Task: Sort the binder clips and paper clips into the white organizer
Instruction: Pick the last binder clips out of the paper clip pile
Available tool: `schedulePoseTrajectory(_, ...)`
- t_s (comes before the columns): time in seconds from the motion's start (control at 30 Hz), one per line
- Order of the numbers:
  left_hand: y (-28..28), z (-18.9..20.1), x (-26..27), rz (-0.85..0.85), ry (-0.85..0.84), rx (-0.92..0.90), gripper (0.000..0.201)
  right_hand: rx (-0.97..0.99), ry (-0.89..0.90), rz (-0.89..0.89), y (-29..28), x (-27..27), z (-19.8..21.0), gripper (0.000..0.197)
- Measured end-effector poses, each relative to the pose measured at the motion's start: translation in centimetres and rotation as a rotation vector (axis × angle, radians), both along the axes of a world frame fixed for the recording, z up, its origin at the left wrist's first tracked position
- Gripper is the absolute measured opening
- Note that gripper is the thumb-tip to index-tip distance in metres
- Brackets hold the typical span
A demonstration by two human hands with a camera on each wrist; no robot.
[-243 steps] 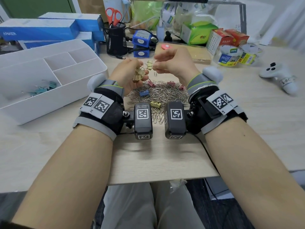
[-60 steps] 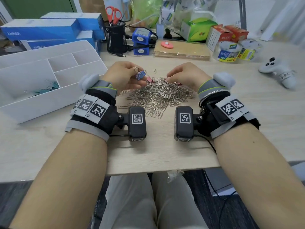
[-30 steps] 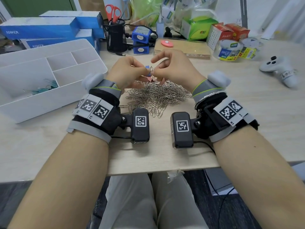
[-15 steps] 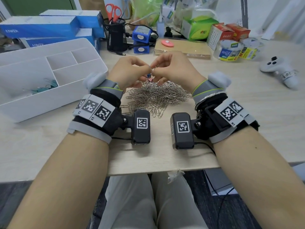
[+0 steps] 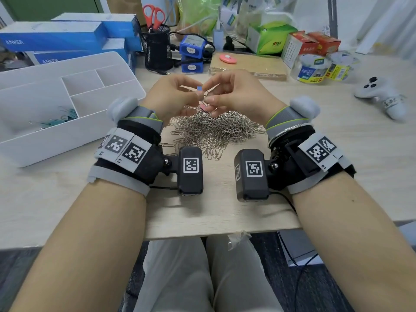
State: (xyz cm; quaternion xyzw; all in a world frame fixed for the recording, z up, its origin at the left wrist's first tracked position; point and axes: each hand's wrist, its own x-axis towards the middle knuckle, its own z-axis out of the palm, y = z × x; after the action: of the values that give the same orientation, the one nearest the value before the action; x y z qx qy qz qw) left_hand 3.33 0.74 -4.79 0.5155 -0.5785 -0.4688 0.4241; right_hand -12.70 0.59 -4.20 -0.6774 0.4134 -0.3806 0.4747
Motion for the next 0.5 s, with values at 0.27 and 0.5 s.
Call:
schedulePoseTrajectory(0.27, -0.25, -0.19, 0.06, -0.034, 0.001, -0.032, 0.017, 0.038, 0.034, 0.059, 0.16, -0.20, 0.13, 0.025)
schedulePoseTrajectory(0.5, -0.90, -0.21, 0.02, 0.182, -0.056, -0.008, 0.016, 0.018, 0.143, -0.032, -0.04, -0.73, 0.43, 0.015)
